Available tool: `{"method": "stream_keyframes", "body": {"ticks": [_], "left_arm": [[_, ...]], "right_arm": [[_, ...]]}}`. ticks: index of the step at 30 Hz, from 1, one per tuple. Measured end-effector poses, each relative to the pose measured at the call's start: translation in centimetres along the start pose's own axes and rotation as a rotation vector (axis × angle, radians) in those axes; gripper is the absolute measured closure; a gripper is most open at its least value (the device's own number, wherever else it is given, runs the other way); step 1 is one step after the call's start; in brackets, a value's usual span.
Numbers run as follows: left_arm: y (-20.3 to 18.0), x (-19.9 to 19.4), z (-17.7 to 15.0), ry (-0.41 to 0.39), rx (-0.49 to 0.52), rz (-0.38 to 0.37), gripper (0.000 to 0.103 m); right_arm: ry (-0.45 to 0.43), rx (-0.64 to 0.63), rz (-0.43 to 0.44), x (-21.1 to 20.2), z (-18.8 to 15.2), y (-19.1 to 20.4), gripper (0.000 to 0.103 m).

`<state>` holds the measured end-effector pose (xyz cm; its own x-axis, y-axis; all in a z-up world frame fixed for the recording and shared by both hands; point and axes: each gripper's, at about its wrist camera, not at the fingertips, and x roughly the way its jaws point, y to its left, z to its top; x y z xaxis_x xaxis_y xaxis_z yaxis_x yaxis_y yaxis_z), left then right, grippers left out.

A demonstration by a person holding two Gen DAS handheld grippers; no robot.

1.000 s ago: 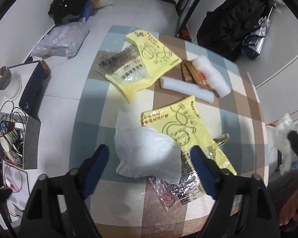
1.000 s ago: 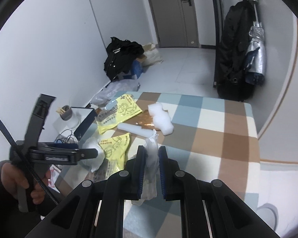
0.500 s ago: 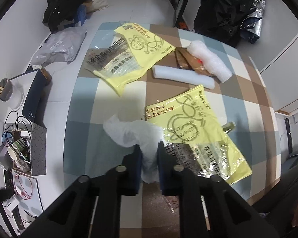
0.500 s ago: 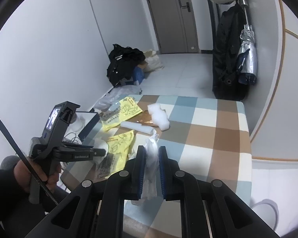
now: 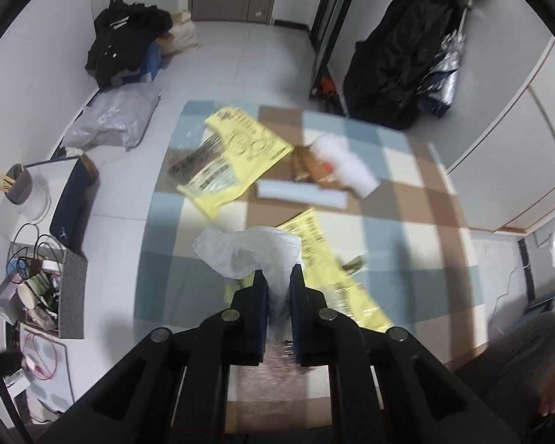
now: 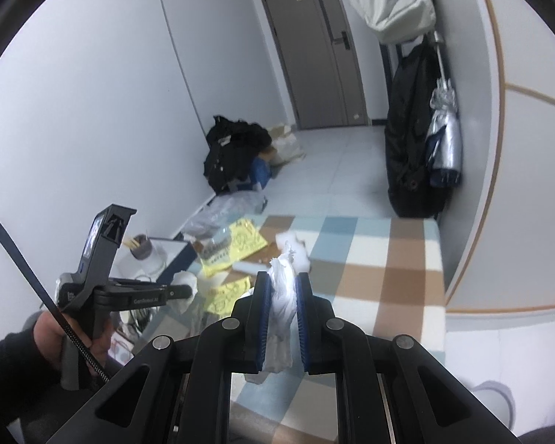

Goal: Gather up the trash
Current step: 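Lift the white tissue with the right tool and carry it to the bin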

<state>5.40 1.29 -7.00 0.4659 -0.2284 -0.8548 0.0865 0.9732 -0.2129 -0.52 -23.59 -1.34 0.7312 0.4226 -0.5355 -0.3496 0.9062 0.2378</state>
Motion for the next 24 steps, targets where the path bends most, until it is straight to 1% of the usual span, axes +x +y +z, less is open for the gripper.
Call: {"method": "stream_keyframes", "body": {"ticks": [3,6,9,10,14,16,20,24], "left_arm": [[-1.6,-1.4,0.5,-0.041,0.013,-0.030,0.096],[-4.2,-3.1,1.1,-0.083,0.051,-0.071,0.096],[-7.3,-4.5,1.8,-0.117,0.101,-0.124,0.096],[-8.8,-4.9,2.2,-0.122,0.123,-0.149,0.096],[-13.4,-5.7,2.6,-0.144,0.216,-0.200,0.096],[-15.9,-5.6,2.8,-0.133,0.258,-0.250,0.096],[-20.2,-4.9,2.7,-0.108,0.329,-0.316,0.096],[-24.1,-3.3,2.4,-0.072,0.395,-0.371,0.096]], "right_arm": [[-0.032,0.000,-0.016,-1.7,1.1,-1.2,0.090],[-0.080,0.014,-0.038,-4.3,2.5,-2.9,0.090],[-0.131,0.032,-0.064,-7.2,3.9,-4.8,0.090],[-0.142,0.038,-0.069,-8.1,4.0,-5.4,0.090],[-0.167,0.070,-0.112,-11.7,4.7,-8.0,0.090],[-0.177,0.090,-0.148,-13.5,4.6,-9.4,0.090],[-0.203,0.134,-0.231,-16.8,3.7,-12.9,0.090],[-0.196,0.200,-0.304,-18.4,2.1,-16.6,0.090]]}}
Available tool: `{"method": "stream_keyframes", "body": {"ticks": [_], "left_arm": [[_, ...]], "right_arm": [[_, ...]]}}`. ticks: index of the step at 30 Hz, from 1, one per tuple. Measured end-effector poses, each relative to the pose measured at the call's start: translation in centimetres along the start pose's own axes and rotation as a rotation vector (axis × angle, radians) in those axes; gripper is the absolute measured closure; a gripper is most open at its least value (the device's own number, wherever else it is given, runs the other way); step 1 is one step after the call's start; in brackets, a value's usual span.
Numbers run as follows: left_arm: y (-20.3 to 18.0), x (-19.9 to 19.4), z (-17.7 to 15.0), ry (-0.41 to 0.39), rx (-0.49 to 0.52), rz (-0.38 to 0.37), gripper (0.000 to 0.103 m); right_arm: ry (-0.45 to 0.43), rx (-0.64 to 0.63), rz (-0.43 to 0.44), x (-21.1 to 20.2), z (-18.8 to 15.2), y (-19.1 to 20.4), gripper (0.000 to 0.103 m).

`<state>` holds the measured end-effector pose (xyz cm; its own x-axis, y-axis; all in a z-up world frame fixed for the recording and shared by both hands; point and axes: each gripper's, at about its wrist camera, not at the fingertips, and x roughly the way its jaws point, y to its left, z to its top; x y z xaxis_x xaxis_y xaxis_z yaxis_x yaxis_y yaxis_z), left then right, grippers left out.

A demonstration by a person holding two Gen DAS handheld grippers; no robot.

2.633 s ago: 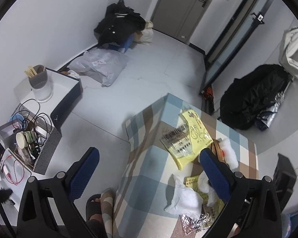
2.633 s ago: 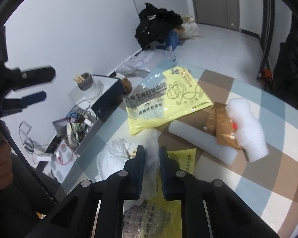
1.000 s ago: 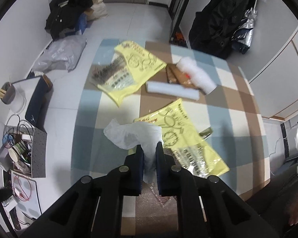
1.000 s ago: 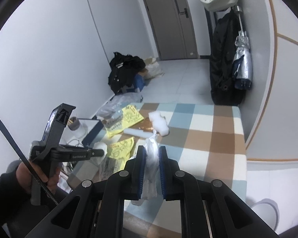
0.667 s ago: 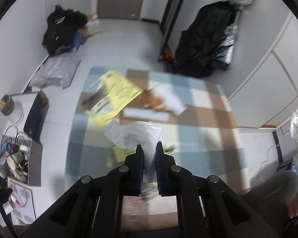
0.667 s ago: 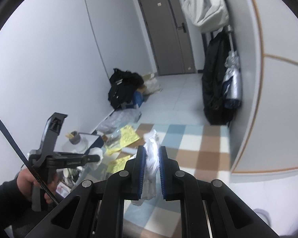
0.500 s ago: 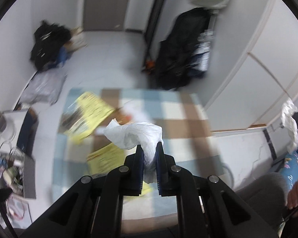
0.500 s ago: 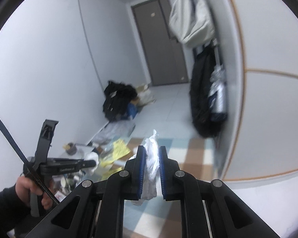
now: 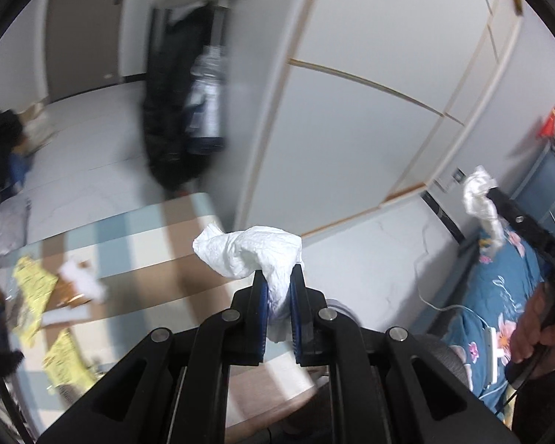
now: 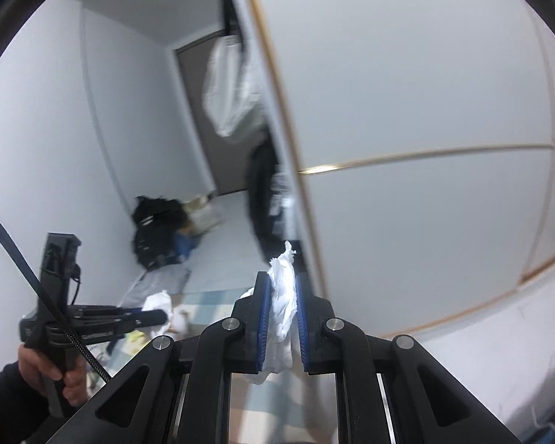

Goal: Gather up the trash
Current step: 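Lift the white tissue with the right tool and carry it to the bin, then open the right tool over the white bin to drop the tissue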

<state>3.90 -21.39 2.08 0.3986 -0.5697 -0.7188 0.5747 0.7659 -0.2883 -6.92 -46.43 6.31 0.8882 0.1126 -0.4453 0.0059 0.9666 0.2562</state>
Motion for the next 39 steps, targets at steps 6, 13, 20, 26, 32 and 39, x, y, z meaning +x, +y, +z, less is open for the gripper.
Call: {"method": "stream_keyframes", "body": {"ticks": [6,13,20,26,32,39], "left_arm": [[-3.2,4.9,1.0,0.074,0.056,-0.059,0.096],[-5.4,12.0,0.7,0.221,0.078,-0.119,0.096],[-7.4,19.5,-2.3,0.413,0.130,-0.143,0.096],[-9.6,24.3,-5.0,0.559,0.183,-0.174,0.096],[-10.5,28.6,-6.9,0.699,0.196,-0.174,0.096],[-10.2,31.8,-8.4,0.814,0.155,-0.171,0.096]], "right_arm": [[0.057,0.084,-0.124,0.4,-2.5,-6.0,0.090],[0.176,0.183,-0.208,3.2,-7.1,-12.2,0.090],[0.359,0.320,-0.238,8.3,-14.2,-17.7,0.090],[0.494,0.416,-0.215,11.6,-20.3,-20.3,0.090],[0.580,0.491,-0.155,14.0,-24.5,-21.8,0.087],[0.638,0.545,-0.148,15.8,-27.5,-22.8,0.087]]}}
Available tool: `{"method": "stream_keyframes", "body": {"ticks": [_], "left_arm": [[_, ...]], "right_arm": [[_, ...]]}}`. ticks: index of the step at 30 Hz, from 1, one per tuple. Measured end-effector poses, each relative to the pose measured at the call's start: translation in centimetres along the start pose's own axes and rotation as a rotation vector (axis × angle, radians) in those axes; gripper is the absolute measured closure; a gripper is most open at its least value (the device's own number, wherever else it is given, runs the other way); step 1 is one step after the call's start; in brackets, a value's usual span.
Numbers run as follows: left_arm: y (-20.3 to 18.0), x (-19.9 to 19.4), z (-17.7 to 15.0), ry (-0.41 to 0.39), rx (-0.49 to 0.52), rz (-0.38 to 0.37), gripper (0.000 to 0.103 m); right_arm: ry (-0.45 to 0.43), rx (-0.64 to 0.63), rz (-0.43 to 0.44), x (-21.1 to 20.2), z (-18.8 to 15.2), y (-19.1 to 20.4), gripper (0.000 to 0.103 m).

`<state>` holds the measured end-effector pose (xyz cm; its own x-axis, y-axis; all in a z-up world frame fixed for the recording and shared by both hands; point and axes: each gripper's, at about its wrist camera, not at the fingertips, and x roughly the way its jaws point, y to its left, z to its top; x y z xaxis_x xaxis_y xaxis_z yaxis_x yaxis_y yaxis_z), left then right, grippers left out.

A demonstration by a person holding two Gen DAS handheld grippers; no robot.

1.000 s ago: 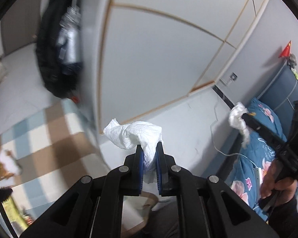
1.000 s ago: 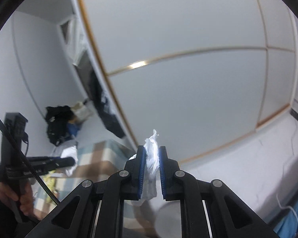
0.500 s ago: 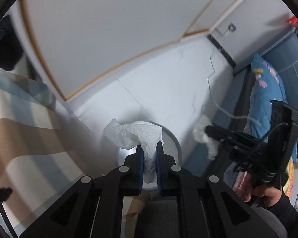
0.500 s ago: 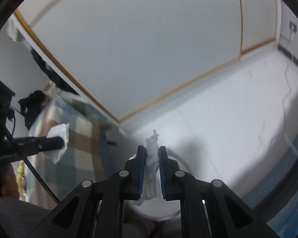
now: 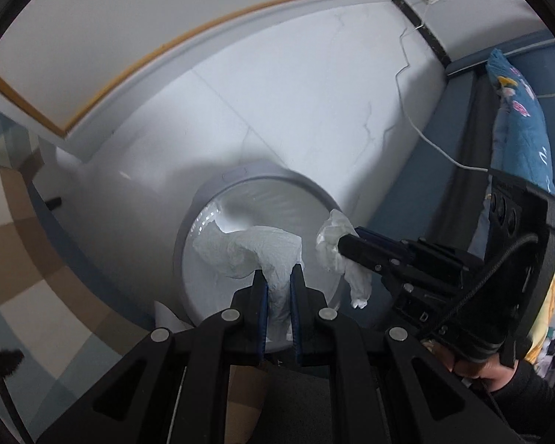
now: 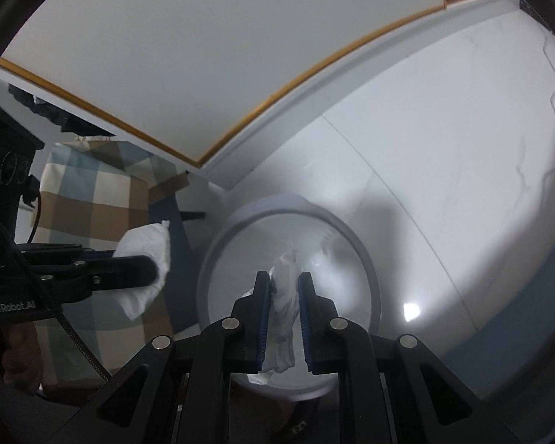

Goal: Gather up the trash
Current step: 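Open the right tool over the white bin to drop the tissue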

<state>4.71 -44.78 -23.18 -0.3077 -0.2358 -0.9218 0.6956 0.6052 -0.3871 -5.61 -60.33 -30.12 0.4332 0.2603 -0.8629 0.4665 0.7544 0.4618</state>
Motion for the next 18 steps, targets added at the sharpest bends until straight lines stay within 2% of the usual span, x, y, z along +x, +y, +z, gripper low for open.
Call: {"method": "stream_keyframes", "body": {"ticks": [4,13,18], "left_arm": [[0.0,0.7,0.2,0.028,-0.009,0.018,0.096],[0.6,1.8,0.9,0.045,-0.056,0.031,0.096],[0.1,2.3,1.0,0.062,-0.051,0.033,0.095]], "right_arm": [[0.025,0.002,-0.012,1.2,-0.4,-0.4,0.087],[0.044,0.002,-0.014,1.4,-0.6,-1.1,0.061],[0.024,0.035,-0.021,0.4,-0.6,-1.7,0.059]]}}
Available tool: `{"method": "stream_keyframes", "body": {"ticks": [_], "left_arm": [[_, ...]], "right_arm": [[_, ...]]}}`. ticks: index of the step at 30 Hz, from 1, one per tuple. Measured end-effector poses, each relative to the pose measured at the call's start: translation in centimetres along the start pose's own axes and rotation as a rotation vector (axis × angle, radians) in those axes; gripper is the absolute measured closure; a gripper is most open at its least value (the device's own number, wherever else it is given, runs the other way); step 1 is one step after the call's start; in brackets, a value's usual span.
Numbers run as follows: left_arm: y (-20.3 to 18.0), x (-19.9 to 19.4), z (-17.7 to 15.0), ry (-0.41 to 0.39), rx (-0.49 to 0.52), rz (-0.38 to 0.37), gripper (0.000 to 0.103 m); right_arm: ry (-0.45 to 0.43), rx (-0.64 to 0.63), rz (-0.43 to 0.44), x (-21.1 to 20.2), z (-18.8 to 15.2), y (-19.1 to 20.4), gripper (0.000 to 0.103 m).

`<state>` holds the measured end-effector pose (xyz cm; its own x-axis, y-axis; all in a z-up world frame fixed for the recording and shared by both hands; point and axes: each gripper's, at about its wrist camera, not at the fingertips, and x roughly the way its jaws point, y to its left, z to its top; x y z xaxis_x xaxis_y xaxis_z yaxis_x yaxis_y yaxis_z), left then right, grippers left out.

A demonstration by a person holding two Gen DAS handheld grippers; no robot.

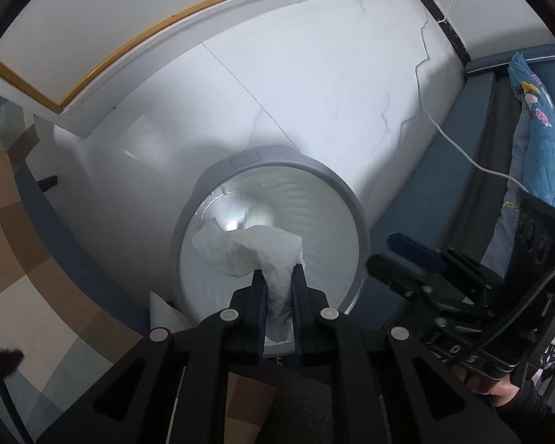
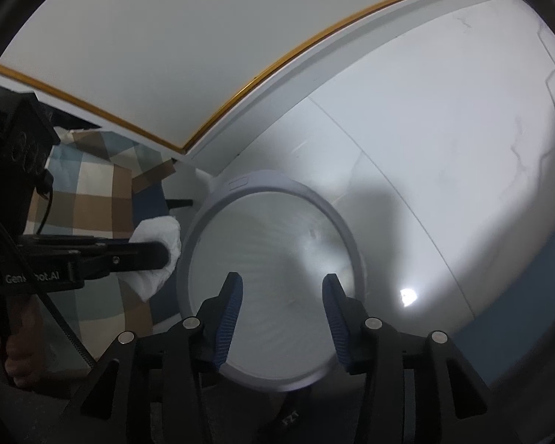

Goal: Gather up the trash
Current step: 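Open the right tool over the white bin to drop the tissue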

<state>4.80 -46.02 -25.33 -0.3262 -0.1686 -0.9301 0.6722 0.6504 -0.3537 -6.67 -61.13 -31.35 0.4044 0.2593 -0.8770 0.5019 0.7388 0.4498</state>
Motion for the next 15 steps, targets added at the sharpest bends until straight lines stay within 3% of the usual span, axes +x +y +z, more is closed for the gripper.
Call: {"method": "stream_keyframes", "body": {"ticks": [4,10,12,15], "left_arm": [[-0.4,0.4,0.1,0.025,0.020,0.010,0.093],[-0.3,1.0,0.1,0.050,0.011,0.010,0.082],[-0.4,0.7,0.0,0.039,0.014,0.018,0.075],[-0.3,-0.2,0.0,-0.004,0.015,0.024,0.073]], "right_arm": [[-0.023,0.014,-0.048,-1.2,0.1,-0.5,0.047],[-0.083,0.043,-0.069,-3.7,0.6,-1.5,0.046],[-0.099,0.051,-0.068,-4.3,0.6,-1.5,0.045],[-0.108,0.054,-0.063,-4.9,0.6,-1.5,0.040]]}}
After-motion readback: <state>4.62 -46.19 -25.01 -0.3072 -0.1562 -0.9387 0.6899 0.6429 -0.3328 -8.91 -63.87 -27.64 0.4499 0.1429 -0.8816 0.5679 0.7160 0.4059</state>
